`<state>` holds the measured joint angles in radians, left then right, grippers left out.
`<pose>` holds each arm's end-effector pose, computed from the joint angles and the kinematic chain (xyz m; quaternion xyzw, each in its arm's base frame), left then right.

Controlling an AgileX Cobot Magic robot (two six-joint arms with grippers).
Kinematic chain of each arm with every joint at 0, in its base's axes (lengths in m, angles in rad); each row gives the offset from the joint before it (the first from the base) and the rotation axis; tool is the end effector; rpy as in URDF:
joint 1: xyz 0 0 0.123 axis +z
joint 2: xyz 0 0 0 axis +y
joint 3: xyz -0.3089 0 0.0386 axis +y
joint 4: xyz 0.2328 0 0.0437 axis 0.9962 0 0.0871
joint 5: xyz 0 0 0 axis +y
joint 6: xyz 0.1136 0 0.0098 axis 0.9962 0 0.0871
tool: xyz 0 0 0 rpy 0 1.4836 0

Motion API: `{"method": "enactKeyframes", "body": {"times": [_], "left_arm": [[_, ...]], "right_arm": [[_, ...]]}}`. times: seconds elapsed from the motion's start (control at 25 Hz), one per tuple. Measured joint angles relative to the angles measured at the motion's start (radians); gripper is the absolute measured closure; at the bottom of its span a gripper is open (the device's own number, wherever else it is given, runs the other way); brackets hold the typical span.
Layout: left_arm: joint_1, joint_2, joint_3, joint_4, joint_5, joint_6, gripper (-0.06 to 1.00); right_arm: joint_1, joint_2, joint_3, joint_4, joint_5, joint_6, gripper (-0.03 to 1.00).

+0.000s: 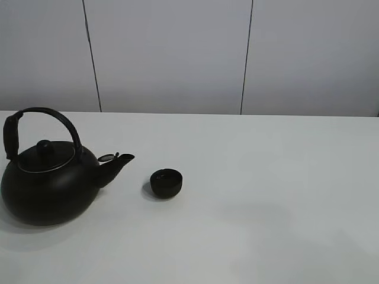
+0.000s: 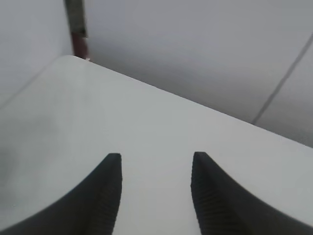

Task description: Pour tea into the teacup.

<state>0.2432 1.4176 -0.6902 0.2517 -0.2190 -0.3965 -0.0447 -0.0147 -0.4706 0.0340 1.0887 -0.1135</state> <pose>0.2902 0.0657 0.2647 -0.1501 0.8274 0.0023 0.5411 -0.0247 0.0045 0.2480 -0.0305 0.8635 -0.0228 0.5029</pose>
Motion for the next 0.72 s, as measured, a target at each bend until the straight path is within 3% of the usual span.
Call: {"method": "enactKeyframes", "body": {"times": [0.2, 0.32, 0.44, 0.56, 0.72], "left_arm": [[0.164, -0.008, -0.067, 0.006, 0.103, -0.006, 0.64], [0.174, -0.078, -0.099, 0.007, 0.262, -0.006, 0.65], [0.111, -0.225, -0.140, 0.006, 0.436, 0.005, 0.65], [-0.005, -0.410, -0.223, -0.006, 0.617, 0.061, 0.65], [-0.177, -0.633, -0.375, -0.120, 0.841, 0.215, 0.65]], "right_arm": [[0.000, 0.000, 0.000, 0.000, 0.000, 0.000, 0.47], [0.000, 0.000, 0.000, 0.000, 0.000, 0.000, 0.47], [0.000, 0.000, 0.000, 0.000, 0.000, 0.000, 0.47], [0.000, 0.000, 0.000, 0.000, 0.000, 0.000, 0.47], [0.000, 0.000, 0.000, 0.000, 0.000, 0.000, 0.47]]}}
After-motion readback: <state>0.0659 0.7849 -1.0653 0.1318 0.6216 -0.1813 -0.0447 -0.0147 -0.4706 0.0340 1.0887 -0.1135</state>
